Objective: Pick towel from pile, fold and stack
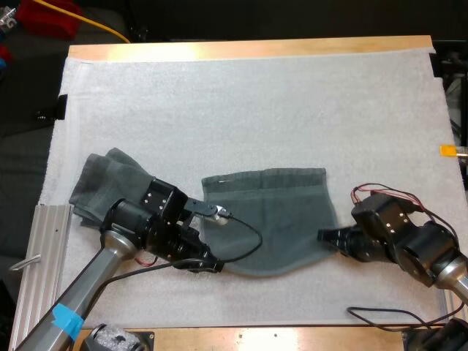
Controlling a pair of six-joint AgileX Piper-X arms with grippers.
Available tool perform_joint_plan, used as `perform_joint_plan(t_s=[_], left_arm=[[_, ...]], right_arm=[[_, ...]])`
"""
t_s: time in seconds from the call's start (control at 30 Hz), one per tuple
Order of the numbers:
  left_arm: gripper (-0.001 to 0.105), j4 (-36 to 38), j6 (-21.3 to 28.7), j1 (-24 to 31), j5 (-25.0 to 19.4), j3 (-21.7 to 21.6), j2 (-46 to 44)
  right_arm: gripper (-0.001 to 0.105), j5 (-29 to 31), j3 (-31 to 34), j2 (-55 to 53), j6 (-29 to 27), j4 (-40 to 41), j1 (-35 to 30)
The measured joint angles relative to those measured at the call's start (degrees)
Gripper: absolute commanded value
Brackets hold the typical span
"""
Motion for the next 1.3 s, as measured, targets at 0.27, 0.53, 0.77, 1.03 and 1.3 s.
perform_joint_plan(t_s=[0.27,0.53,0.77,1.03,1.3], left_arm=[[0.0,-8.4,-5.7,7.0,11.8,0.0,3.5],[0.0,-14.3,-8.0,11.6,20.9,0.0,9.6],[0.0,-20.5,-11.5,11.8,22.4,0.0,15.9],[0.0,-29.8,-12.8,15.8,22.9,0.0,18.3],[0.0,-34.6,-12.9,17.4,22.9,0.0,22.5]], right_arm=[[0.001,-3.7,0.0,5.4,9.2,-10.0,0.0],[0.001,-4.7,0.0,11.5,16.8,-22.0,-0.8],[0.001,-6.4,0.0,16.0,18.7,-26.8,-5.6],[0.001,-10.3,0.0,20.3,19.0,-33.5,-10.7],[0.001,-10.5,0.0,23.1,20.1,-37.3,-13.4]])
